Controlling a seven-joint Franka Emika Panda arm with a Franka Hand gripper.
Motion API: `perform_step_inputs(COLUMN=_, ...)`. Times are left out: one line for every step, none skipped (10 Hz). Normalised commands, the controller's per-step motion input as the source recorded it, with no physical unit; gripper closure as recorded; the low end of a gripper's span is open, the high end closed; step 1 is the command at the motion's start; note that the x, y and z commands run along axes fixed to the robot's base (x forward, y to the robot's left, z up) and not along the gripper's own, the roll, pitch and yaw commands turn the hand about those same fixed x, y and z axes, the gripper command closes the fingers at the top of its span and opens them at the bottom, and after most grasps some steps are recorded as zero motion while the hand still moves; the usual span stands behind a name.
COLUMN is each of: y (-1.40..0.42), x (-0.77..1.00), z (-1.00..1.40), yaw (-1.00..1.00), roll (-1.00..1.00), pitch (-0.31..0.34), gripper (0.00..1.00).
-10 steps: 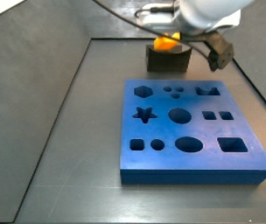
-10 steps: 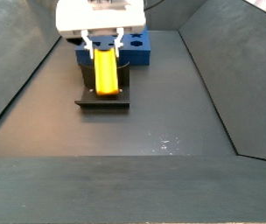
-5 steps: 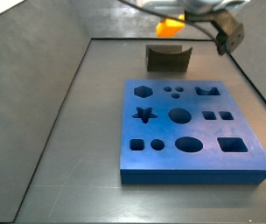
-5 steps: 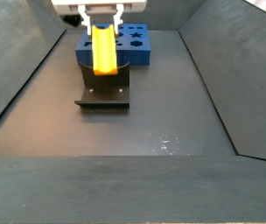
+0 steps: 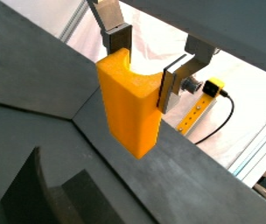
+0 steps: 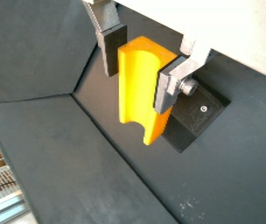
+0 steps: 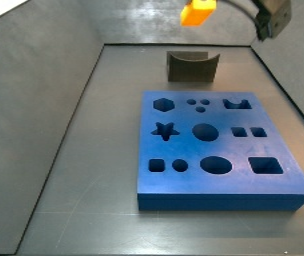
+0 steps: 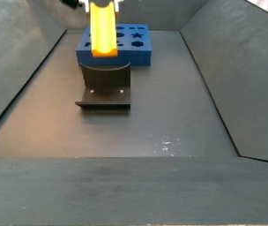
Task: Pick up the arch object. Move up. Place the arch object on the fixture. Regrasp the arch object. Move to above the board. Insert the arch object.
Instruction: Move to above the board.
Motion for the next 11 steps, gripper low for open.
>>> perform_step_inputs(y=-0.05, x=-0.04, z=1.0, yaw=0.02, roll=-0.05, pitch=0.079, gripper=1.0)
perform_step_inputs(y=-0.04, x=-0.04, z=1.0, yaw=0.04, roll=-0.05, pitch=0.082, gripper=1.0)
perform_step_inputs(y=-0.04, x=-0.04, z=1.0, yaw=0.05, roll=-0.05, pitch=0.083, gripper=1.0)
perform_step_inputs(y=-0.04, x=-0.03, z=1.0, yaw=0.05, roll=-0.05, pitch=0.083, gripper=1.0)
perform_step_inputs(y=-0.04, x=-0.03, z=1.0, yaw=0.06, roll=-0.04, pitch=0.081, gripper=1.0)
perform_step_inputs(y=-0.04, x=-0.02, z=1.0, yaw=0.06, roll=-0.04, pitch=0.085, gripper=1.0)
perform_step_inputs(y=-0.03, x=-0.01, z=0.91, yaw=0.06, roll=-0.04, pitch=0.086, gripper=1.0)
perform_step_inputs(y=-0.03, x=0.0, z=0.73, yaw=0.07, roll=-0.04, pitch=0.097, gripper=1.0)
perform_step_inputs(y=-0.03, x=0.01, z=0.6, yaw=0.07, roll=-0.04, pitch=0.102, gripper=1.0)
perform_step_inputs(y=-0.02, x=0.02, z=0.47, yaw=0.07, roll=-0.04, pitch=0.106, gripper=1.0)
perform_step_inputs(y=-0.02, x=0.02, z=0.3, yaw=0.08, roll=-0.04, pitch=0.116, gripper=1.0)
